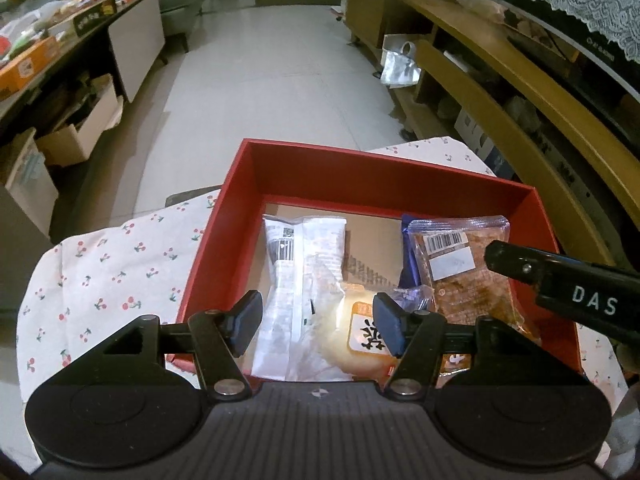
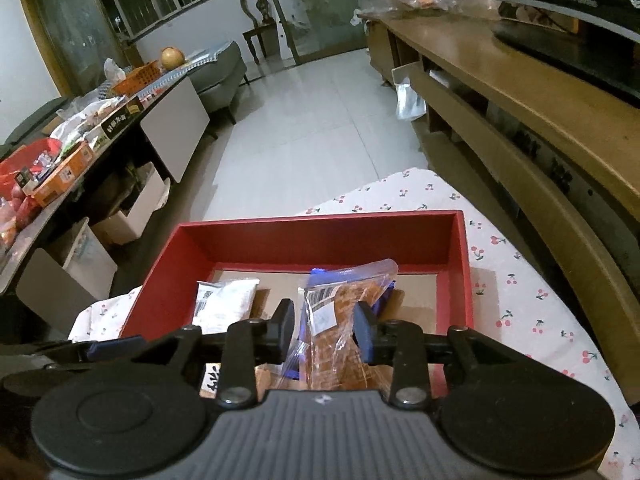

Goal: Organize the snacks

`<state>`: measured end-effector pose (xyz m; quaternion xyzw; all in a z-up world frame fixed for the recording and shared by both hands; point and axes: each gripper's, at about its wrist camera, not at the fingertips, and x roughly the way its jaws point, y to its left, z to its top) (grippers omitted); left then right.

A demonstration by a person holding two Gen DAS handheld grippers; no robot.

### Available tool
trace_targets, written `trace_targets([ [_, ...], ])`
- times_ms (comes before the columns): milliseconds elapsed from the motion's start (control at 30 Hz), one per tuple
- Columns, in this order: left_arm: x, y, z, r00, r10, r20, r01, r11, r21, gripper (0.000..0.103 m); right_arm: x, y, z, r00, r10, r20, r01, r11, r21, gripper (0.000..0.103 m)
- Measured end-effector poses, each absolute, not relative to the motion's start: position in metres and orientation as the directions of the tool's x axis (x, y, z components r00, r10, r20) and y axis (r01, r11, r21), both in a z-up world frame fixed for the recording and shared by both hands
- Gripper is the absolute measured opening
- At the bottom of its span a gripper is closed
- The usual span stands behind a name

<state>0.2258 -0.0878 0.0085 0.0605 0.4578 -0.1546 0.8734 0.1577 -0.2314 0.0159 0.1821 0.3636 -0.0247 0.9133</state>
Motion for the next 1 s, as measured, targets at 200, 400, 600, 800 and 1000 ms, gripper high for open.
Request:
trace_targets([
  [200,0.208,-0.076,0.014,0.528,-0.221,-0.820,0.328,0.944,-0.043,0.070,0.140,-0.228,0.023,0.737,0.092,-0.669,0.173,0.932,0.318,0.042],
  [400,0.182,-0.059,0.018,0.518,-0.237,-0.822,0.328,0.942,-0.064,0.071,0.115,-0.218,0.029,0.729,0.105,-0.676,0.151,0.939,0.308,0.043],
  [600,0.159,-0.058,0.010,0.487,-0.250,-0.837,0.362,0.930,-0.068,0.073,0.079,-0.217,0.032,0.721,0.138,-0.679,0.153,0.924,0.350,0.043],
  [800,0.160,-0.063,-0.015,0.456,-0.197,-0.868,0.369,0.929,-0.017,0.075,0.049,-0.214,0.024,0.693,0.157,-0.703,0.157,0.920,0.360,0.048],
  [1000,0.165,-0.067,-0.037,0.414,-0.164,-0.895,0.383,0.924,0.008,0.077,0.040,-0.225,0.016,0.669,0.157,-0.727,0.181,0.914,0.364,0.049],
])
